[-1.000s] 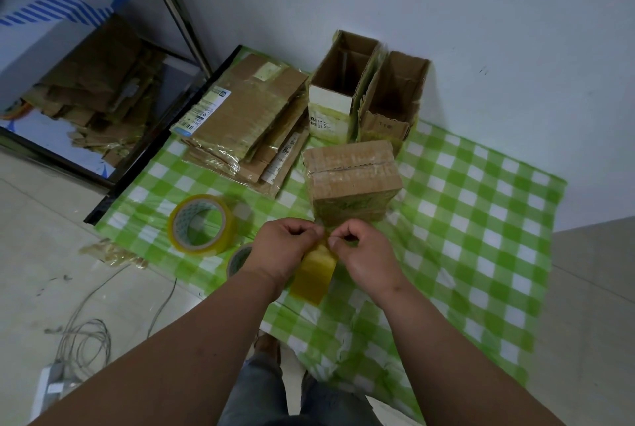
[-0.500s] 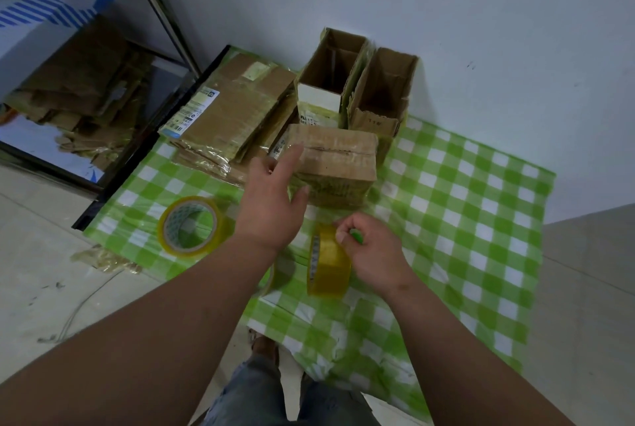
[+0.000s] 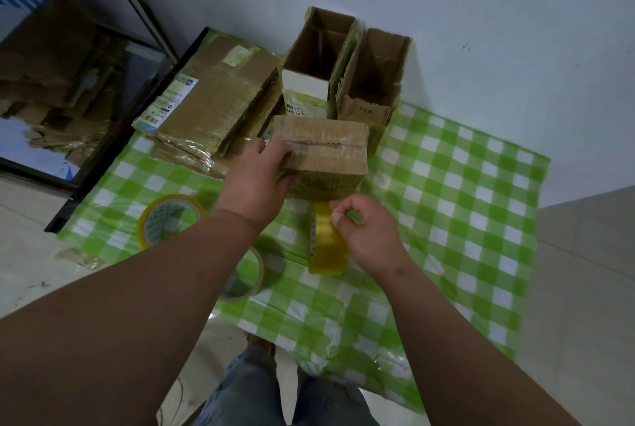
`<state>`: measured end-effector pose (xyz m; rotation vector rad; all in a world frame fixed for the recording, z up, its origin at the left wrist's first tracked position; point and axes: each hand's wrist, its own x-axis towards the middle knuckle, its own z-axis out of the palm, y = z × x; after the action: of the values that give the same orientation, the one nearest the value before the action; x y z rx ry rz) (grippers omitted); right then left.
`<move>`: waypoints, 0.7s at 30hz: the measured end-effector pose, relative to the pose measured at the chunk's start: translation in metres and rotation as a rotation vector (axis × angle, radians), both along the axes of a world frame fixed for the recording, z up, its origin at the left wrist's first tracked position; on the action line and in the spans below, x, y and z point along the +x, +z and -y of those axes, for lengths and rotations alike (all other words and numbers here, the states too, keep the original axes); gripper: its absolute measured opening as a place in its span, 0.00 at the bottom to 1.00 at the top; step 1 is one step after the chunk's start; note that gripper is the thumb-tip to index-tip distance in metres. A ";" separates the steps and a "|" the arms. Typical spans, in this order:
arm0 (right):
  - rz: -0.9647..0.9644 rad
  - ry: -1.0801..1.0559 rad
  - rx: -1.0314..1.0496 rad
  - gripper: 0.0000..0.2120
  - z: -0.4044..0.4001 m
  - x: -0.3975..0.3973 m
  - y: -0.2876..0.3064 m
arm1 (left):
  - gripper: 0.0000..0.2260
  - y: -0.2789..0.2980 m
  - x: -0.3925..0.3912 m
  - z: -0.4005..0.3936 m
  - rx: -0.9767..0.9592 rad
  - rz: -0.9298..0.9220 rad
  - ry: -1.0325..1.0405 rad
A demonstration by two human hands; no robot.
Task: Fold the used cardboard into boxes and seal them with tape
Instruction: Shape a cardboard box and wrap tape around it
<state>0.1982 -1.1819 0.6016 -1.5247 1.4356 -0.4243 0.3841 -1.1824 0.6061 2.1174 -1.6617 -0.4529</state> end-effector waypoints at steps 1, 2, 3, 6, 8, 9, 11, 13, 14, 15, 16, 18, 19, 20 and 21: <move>0.011 -0.013 -0.014 0.15 0.001 0.000 0.000 | 0.17 -0.002 0.000 0.002 -0.012 -0.004 -0.002; 0.018 -0.029 -0.026 0.15 0.002 -0.001 0.000 | 0.16 -0.003 0.001 0.004 -0.022 -0.011 -0.004; 0.016 -0.041 -0.038 0.15 0.003 -0.001 0.000 | 0.16 -0.005 0.001 0.006 -0.031 -0.019 -0.005; -0.005 -0.063 -0.094 0.15 0.006 -0.002 -0.002 | 0.16 -0.008 0.002 0.007 -0.058 -0.017 -0.021; -0.005 -0.077 -0.138 0.14 0.008 -0.002 -0.003 | 0.17 -0.010 0.004 0.006 -0.065 -0.006 -0.040; -0.004 -0.082 -0.151 0.14 0.009 -0.002 -0.004 | 0.17 -0.010 0.005 0.006 -0.068 -0.006 -0.050; -0.003 -0.102 -0.149 0.11 0.013 -0.002 -0.004 | 0.18 -0.009 0.007 0.005 -0.078 -0.021 -0.072; 0.001 -0.128 -0.126 0.09 0.017 -0.002 -0.003 | 0.18 -0.009 0.009 0.005 -0.082 -0.033 -0.090; 0.006 -0.135 -0.111 0.10 0.019 -0.003 -0.002 | 0.18 -0.009 0.011 0.005 -0.078 -0.037 -0.093; 0.007 -0.136 -0.099 0.11 0.021 -0.003 0.000 | 0.19 -0.010 0.012 0.006 -0.076 -0.045 -0.093; 0.006 -0.132 -0.091 0.12 0.023 -0.002 0.001 | 0.19 -0.010 0.014 0.006 -0.081 -0.054 -0.089; 0.017 -0.124 -0.085 0.13 0.026 -0.002 0.000 | 0.19 -0.011 0.016 0.009 -0.107 -0.073 -0.079; 0.029 -0.123 -0.087 0.13 0.028 -0.001 -0.001 | 0.19 -0.011 0.017 0.011 -0.120 -0.080 -0.079; 0.036 -0.126 -0.096 0.13 0.029 -0.001 -0.003 | 0.19 -0.011 0.019 0.013 -0.126 -0.088 -0.084; 0.034 -0.132 -0.110 0.14 0.029 -0.001 -0.004 | 0.20 -0.010 0.020 0.015 -0.125 -0.097 -0.093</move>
<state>0.1972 -1.2110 0.5972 -1.5071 1.5121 -0.6150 0.4042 -1.1977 0.5962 1.9047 -1.6930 -0.4595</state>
